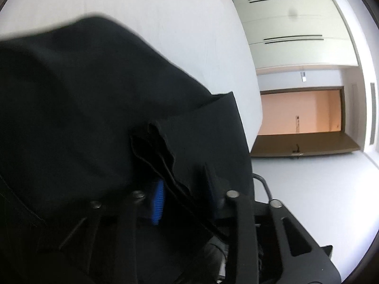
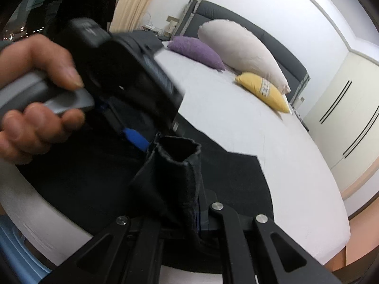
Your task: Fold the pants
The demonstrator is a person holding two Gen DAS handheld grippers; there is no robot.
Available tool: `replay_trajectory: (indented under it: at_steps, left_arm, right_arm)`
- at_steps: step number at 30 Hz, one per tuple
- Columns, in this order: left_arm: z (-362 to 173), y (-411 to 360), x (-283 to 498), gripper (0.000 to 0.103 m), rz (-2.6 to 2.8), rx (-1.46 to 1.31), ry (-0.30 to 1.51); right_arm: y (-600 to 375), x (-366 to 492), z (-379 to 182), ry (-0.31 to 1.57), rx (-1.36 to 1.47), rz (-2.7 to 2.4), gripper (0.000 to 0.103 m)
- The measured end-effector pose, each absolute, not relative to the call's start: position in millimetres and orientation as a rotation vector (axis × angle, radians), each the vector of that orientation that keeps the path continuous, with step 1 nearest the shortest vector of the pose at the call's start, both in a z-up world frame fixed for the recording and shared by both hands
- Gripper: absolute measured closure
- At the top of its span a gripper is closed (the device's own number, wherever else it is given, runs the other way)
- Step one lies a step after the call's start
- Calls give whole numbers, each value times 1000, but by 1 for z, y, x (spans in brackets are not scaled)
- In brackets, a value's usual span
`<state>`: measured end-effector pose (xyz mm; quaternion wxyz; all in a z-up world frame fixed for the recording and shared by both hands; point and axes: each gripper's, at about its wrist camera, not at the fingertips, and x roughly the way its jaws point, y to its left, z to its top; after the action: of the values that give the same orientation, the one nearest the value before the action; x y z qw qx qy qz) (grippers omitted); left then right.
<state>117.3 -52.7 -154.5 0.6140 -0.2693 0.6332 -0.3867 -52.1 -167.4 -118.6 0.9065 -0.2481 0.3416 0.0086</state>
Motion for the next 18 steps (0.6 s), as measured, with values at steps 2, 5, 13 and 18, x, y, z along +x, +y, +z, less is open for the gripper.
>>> replay_trajectory:
  at_steps: [2,5,13,18]
  left_arm:
    - [-144,-42,122,90,-897,-598,1426]
    - [-127,-27,126,93,-907,-544,1385]
    - [-113,18,129,93,-838,-435,1361]
    - [-122,37,118,93,-801,-420,1369]
  right_arm:
    - [-161,-49,-119,700,-535,28,97]
    - [-147,-45,-119,691,-562,56,97]
    - [-98,-42,-138,708,-682,155,97]
    - [-81,-40,-151,738,-705,194,97]
